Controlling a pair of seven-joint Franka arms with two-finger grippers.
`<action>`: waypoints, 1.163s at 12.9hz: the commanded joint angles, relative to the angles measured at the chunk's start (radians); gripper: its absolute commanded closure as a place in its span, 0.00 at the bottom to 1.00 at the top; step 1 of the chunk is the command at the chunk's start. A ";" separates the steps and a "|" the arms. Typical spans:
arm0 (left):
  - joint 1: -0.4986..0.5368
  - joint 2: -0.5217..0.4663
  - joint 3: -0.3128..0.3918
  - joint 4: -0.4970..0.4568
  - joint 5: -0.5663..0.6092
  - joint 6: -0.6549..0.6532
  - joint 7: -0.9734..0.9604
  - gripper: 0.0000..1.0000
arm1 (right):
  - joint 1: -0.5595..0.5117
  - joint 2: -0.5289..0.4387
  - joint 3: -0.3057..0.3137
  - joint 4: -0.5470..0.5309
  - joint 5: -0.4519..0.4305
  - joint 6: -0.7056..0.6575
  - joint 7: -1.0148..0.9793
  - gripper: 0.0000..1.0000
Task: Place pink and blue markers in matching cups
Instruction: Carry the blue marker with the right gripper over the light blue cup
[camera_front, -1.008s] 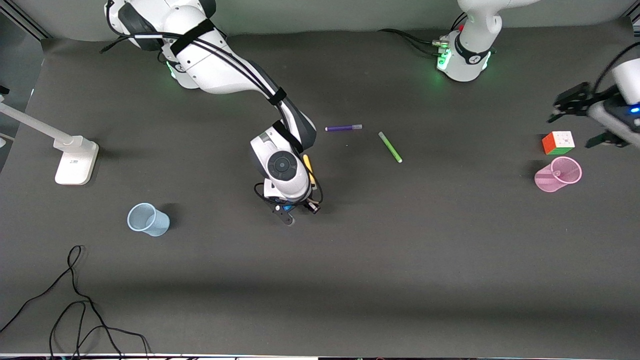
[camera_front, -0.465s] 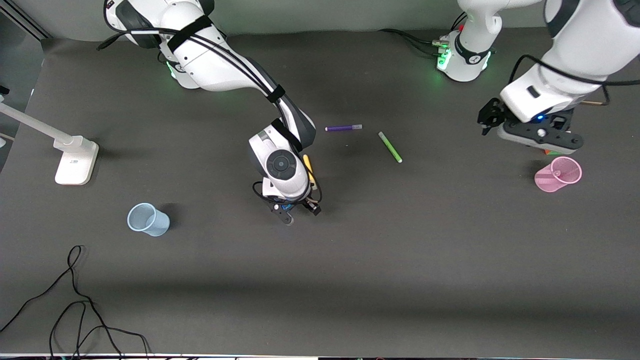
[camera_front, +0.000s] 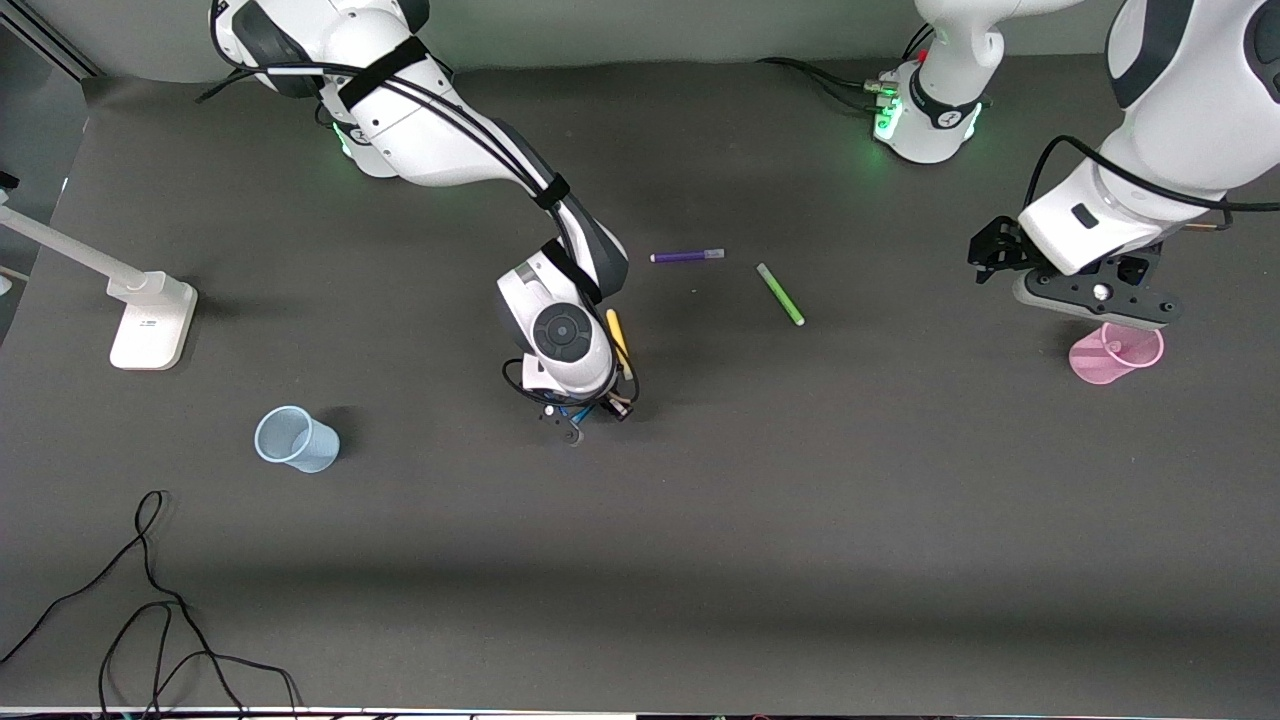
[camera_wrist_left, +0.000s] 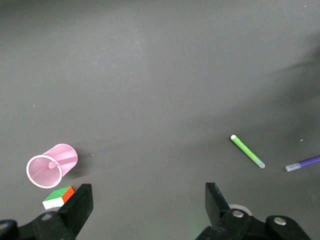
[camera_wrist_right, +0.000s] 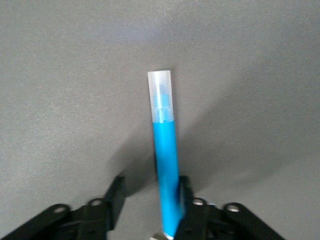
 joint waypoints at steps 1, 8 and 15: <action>-0.007 0.006 -0.005 0.013 0.027 -0.010 -0.035 0.00 | 0.010 -0.013 -0.008 -0.011 0.006 0.005 0.000 0.83; -0.013 0.014 -0.011 0.016 0.043 -0.014 -0.040 0.00 | -0.068 -0.134 -0.011 0.025 0.005 -0.187 -0.115 0.90; -0.249 0.003 0.214 0.013 0.064 -0.010 -0.040 0.00 | -0.330 -0.358 -0.014 0.130 0.092 -0.734 -0.550 0.89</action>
